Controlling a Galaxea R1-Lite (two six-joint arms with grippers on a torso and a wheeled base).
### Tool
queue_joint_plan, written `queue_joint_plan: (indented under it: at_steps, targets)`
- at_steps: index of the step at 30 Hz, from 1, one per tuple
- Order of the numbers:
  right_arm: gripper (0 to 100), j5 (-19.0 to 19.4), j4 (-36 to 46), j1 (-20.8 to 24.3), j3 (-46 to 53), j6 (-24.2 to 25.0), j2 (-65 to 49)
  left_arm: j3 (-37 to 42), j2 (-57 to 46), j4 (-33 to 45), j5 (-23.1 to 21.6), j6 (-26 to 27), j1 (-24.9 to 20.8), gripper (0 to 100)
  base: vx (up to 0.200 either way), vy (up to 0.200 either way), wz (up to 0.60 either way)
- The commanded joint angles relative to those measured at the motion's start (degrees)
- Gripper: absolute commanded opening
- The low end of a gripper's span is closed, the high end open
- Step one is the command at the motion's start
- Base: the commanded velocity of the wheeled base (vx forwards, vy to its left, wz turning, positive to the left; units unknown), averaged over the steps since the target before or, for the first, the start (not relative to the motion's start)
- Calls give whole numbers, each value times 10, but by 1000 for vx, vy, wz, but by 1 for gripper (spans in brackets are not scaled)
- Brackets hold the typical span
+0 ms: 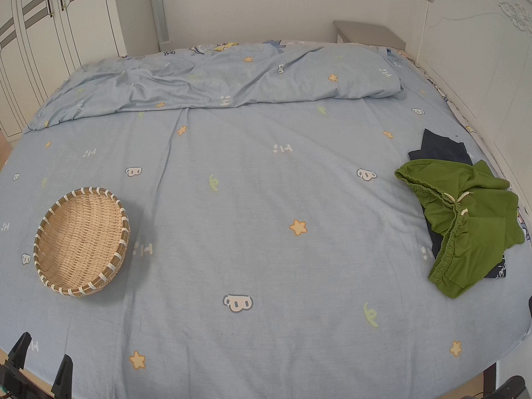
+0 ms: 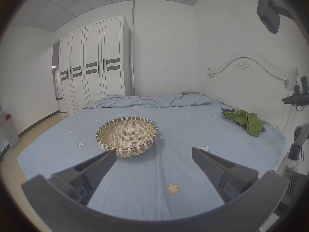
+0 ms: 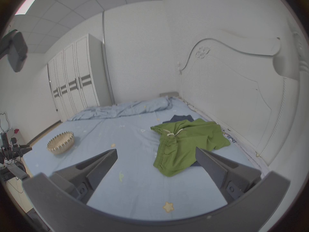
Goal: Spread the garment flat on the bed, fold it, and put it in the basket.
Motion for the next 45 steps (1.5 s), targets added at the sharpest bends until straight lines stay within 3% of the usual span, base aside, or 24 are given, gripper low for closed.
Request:
queue_joint_plan:
  at_steps: [1,5,6,11,16,20,27,33,45]
  targets:
    - [100,-6,25,2,-47,-49,262,9,-2,0,0,0,0,100,0,0,0]
    - [100,-20,-19,-8,-63,-60,371,9,-2,0,0,0,0,100,0,0,0]
    - [100,-50,-61,-10,-76,-60,440,9,-2,0,0,0,0,100,0,0,0]
    - [100,-127,-180,1,-123,-60,621,9,-2,0,0,0,0,100,0,0,0]
    - [100,-152,-230,12,-153,-59,687,9,-2,0,0,0,0,100,0,0,0]
    - [100,-196,-268,28,-206,-59,769,9,-2,0,0,0,0,100,0,0,0]
    - [100,-211,-302,36,-239,-55,832,9,-2,0,0,0,0,100,0,0,0]
    - [100,-250,-376,32,-256,-58,895,9,-2,0,0,0,0,100,0,0,0]
    - [100,-259,-380,25,-279,-55,916,9,-2,0,0,0,0,100,0,0,0]
